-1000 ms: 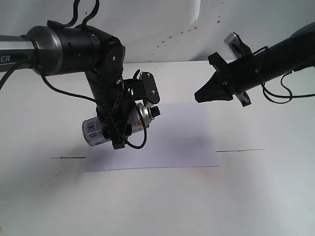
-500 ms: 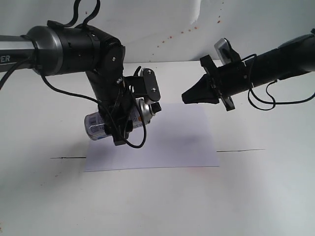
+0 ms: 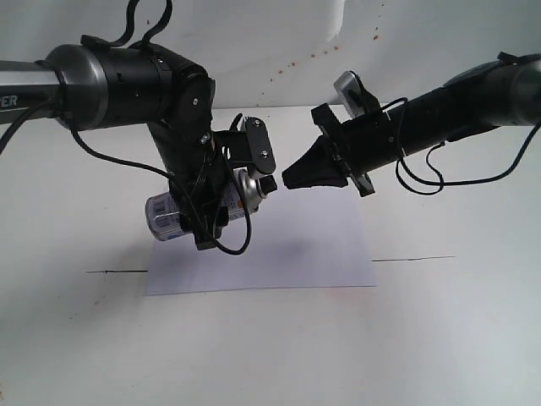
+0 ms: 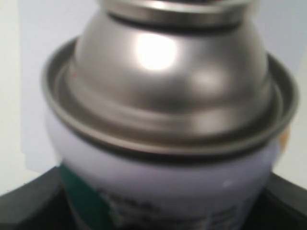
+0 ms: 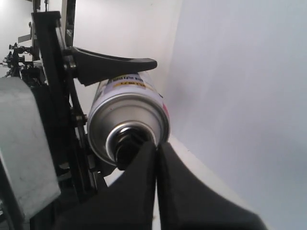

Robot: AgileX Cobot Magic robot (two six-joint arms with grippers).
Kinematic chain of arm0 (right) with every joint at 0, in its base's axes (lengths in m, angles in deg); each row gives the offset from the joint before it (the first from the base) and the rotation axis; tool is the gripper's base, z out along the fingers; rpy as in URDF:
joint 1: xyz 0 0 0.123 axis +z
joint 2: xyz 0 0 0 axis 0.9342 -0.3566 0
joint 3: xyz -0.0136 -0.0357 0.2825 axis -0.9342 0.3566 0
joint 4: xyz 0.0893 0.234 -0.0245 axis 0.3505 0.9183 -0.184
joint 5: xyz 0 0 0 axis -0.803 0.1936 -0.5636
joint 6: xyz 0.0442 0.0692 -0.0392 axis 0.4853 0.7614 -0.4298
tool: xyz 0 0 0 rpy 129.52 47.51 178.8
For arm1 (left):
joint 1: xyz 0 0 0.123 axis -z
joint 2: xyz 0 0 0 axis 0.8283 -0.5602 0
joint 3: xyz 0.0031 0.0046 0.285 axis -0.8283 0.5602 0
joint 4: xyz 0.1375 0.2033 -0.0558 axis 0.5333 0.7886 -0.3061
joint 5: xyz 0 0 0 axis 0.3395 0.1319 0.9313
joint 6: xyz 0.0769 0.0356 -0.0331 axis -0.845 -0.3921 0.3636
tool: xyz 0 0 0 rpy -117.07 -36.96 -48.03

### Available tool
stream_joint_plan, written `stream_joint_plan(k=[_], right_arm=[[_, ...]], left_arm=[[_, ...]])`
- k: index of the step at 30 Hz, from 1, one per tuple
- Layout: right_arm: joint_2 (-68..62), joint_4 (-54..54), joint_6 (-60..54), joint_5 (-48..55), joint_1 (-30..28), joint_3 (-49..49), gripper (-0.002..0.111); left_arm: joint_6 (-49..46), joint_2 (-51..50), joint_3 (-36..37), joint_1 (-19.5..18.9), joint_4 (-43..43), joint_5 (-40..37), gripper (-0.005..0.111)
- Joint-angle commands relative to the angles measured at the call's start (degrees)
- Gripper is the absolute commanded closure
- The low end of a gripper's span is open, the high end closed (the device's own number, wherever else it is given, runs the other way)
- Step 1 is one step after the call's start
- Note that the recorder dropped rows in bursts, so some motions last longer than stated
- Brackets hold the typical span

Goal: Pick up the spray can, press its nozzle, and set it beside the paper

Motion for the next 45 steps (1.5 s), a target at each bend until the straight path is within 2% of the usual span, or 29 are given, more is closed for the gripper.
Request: stream_joint_plan(k=[1,21,45], right_arm=[[0.3,0.4,-0.7,0.5,0.5,-0.4,0.108],[-2.1,3.0,-2.0,0.5,3.3,-0.4,0.108],[-2.2,3.5,-2.3,0.5,3.3,-0.4,0.108]], left_arm=[[0.4,0.7,-0.7,0.4,0.1,0.6,0.107],[0.4,0.7,-0.7,0.4,-0.3,0.6,0.107],[0.4,0.7,-0.7,0.4,-0.3,0.6,0.107]])
